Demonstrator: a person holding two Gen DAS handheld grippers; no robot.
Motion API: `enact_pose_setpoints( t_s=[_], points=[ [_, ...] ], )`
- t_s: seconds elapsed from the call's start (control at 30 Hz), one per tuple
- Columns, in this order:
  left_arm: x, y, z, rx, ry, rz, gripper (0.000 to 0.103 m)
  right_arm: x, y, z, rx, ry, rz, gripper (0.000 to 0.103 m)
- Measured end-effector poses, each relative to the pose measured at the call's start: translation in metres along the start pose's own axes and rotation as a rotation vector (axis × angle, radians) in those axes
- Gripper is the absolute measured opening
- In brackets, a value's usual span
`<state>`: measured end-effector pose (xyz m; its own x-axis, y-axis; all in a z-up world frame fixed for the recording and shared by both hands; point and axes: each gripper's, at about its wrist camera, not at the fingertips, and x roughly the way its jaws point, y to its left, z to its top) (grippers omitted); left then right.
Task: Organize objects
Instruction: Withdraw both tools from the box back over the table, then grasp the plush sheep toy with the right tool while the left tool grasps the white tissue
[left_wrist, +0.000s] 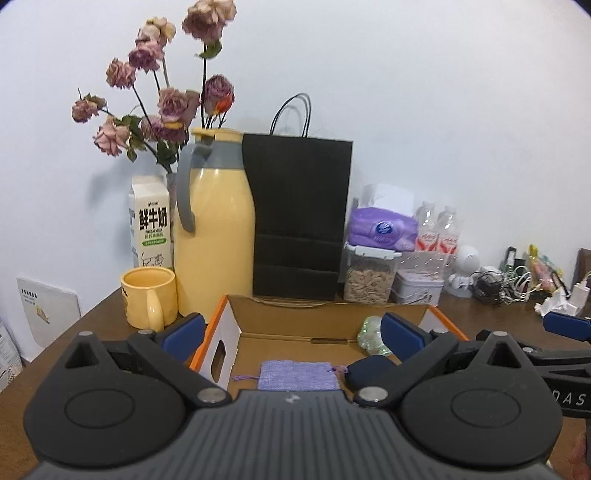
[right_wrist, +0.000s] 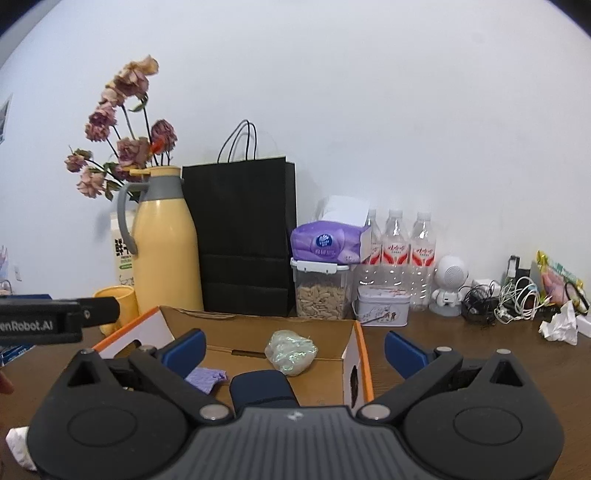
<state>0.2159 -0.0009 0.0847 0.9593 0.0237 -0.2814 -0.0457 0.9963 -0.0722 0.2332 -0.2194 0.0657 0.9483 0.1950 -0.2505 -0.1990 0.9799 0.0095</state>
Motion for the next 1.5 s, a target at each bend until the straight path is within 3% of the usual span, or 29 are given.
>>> enact_pose_setpoints(
  t_s=[0.23, 0.7, 1.1, 1.5],
  points=[
    [-0.031, 0.003, 0.000, 0.030, -0.012, -0.006, 0.103, -0.035, -0.008, -0.012, -0.035, 0.009, -0.008, 0.103],
    [-0.069, 0.029, -0.034, 0.080, 0.111, 0.051, 0.103, -0.070, -0.030, -0.064, -0.045, 0.197, -0.044, 0.103],
    [-0.077, 0.066, -0.070, 0.048, 0.247, 0.132, 0.103, -0.050, -0.028, -0.102, -0.017, 0.365, -0.025, 0.103],
    [-0.078, 0.075, -0.076, 0.018, 0.273, 0.148, 0.103, -0.036, -0.032, -0.108, 0.045, 0.369, -0.057, 0.103]
  ],
)
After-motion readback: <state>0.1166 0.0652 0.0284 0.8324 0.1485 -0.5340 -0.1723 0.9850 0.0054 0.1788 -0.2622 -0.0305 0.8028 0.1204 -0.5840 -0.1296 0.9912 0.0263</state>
